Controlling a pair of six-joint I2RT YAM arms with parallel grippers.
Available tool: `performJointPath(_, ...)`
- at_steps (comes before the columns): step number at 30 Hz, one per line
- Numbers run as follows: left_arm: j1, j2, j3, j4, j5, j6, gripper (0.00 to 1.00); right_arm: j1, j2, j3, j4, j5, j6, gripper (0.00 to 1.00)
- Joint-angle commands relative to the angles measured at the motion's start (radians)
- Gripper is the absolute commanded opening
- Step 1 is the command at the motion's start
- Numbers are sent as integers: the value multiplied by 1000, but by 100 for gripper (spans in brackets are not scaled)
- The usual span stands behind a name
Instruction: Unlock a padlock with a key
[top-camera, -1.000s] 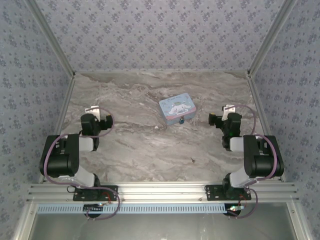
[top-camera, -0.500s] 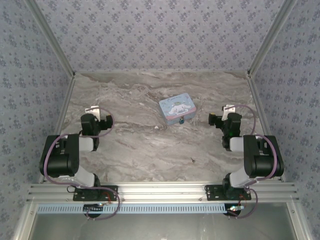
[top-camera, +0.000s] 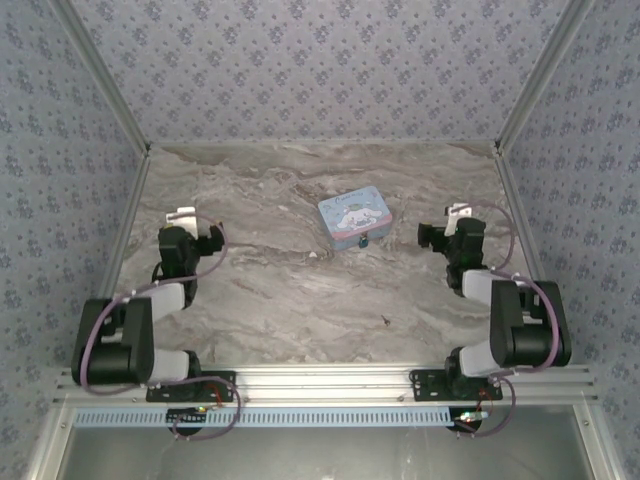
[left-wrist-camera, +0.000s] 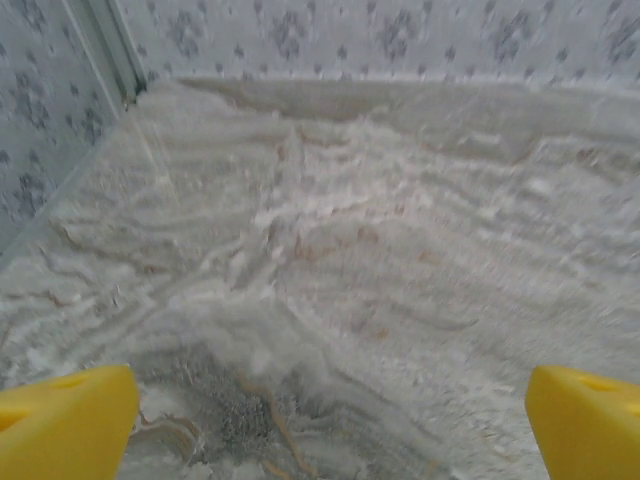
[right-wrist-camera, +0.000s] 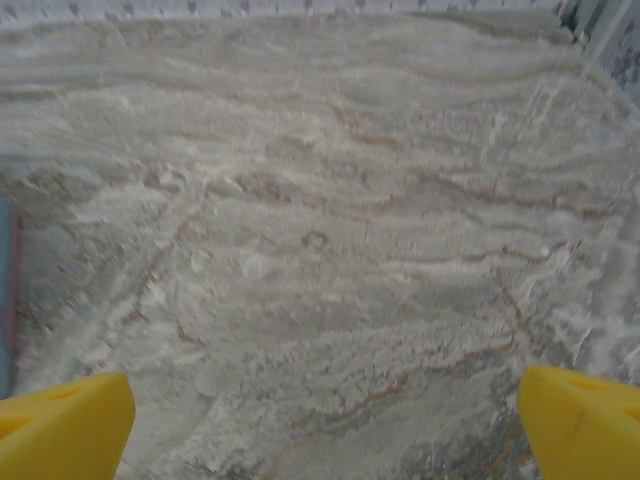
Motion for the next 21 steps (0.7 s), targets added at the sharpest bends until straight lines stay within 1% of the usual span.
performJointPath(1, -9, -120, 99, -248, -18, -87, 99, -5, -113, 42, -181, -13, 60, 100)
performJointPath(3, -10, -165, 181, -410, 19, -178, 99, 3, -187, 49, -279, -15, 113, 100)
performJointPath(4, -10, -180, 197, -439, 53, -216, 99, 8, -219, 56, -330, -15, 136, 100)
performJointPath(7, -18, -232, 191, -455, 151, -369, 100, 39, -323, 83, -532, -23, 211, 100)
performJointPath(10, -60, -276, 177, -492, 225, -476, 99, 90, -416, 105, -724, -34, 287, 100)
performJointPath(14, -188, -318, 125, -478, 248, -602, 99, 176, -508, 124, -969, -61, 391, 96)
performJointPath(18, -359, -306, 104, -453, 203, -674, 98, 267, -553, 136, -1191, -63, 496, 89)
performJointPath(21, -449, -263, 111, -425, 182, -693, 98, 330, -556, 128, -1266, -95, 569, 86)
